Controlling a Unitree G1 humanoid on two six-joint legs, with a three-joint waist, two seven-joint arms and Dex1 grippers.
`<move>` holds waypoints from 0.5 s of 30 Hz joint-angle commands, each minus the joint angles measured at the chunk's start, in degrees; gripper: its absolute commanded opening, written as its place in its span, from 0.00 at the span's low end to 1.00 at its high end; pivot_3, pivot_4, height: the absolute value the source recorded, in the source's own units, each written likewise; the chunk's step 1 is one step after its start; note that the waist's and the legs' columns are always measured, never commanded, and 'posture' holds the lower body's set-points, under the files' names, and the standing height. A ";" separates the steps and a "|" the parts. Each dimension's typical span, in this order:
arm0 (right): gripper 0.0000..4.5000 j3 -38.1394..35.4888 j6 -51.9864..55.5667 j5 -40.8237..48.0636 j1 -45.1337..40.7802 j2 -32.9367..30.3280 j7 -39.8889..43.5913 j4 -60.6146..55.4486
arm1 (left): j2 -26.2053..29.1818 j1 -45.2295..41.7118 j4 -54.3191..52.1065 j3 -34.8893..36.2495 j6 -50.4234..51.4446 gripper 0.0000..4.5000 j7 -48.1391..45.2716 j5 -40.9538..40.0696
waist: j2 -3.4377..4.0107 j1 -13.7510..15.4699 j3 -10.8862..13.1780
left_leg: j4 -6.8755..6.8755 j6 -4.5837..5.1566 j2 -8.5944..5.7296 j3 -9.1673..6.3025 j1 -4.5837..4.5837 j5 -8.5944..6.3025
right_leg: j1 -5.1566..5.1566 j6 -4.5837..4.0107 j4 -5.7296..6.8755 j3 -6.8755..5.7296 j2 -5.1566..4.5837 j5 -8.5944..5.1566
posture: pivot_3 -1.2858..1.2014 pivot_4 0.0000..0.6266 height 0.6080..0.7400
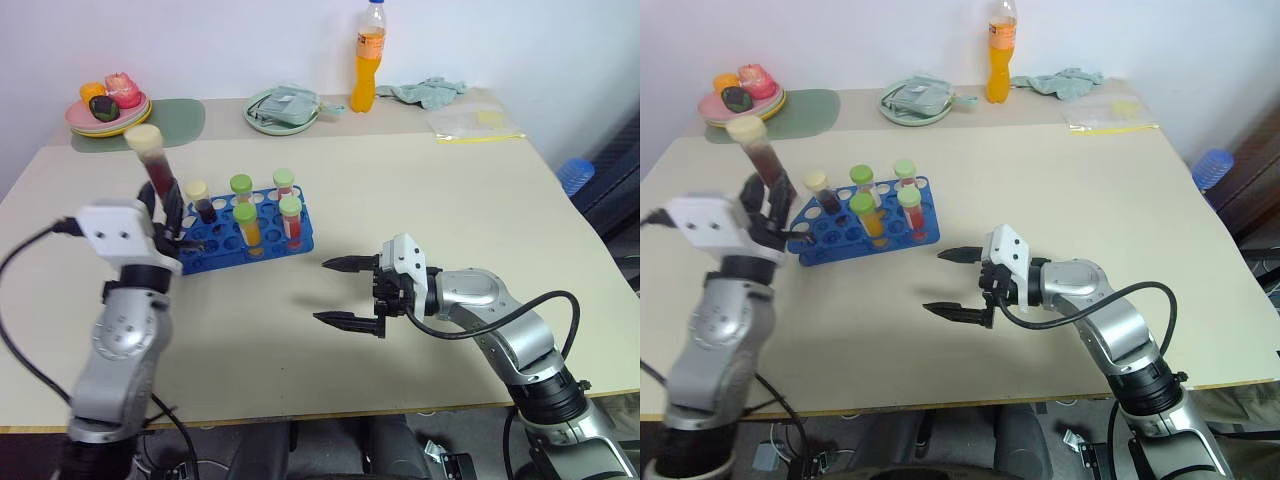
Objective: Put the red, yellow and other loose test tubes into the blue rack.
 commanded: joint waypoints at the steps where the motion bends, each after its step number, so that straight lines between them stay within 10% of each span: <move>1: 1.00 -1.11 -0.57 0.59 0.23 0.26 -0.96 -1.85 | -4.44 0.55 3.84 -1.71 -8.08 0.16 0.69 9.06 | 0.05 0.09 -0.03 | -0.01 0.00 0.01 0.00 0.00 0.00 | 0.00 0.00 0.00 -0.01 0.02 0.00 | 0.52 0.24 1.00; 15: 1.00 -0.76 -0.63 0.81 0.43 0.71 -2.61 -2.21 | -12.92 0.02 16.77 -2.86 -11.26 0.16 -5.94 14.95 | 0.04 0.46 -0.03 | 0.09 0.03 -0.02 -0.05 0.00 -0.01 | 0.10 0.02 -0.02 -0.06 0.01 0.01 | 0.52 0.24 1.00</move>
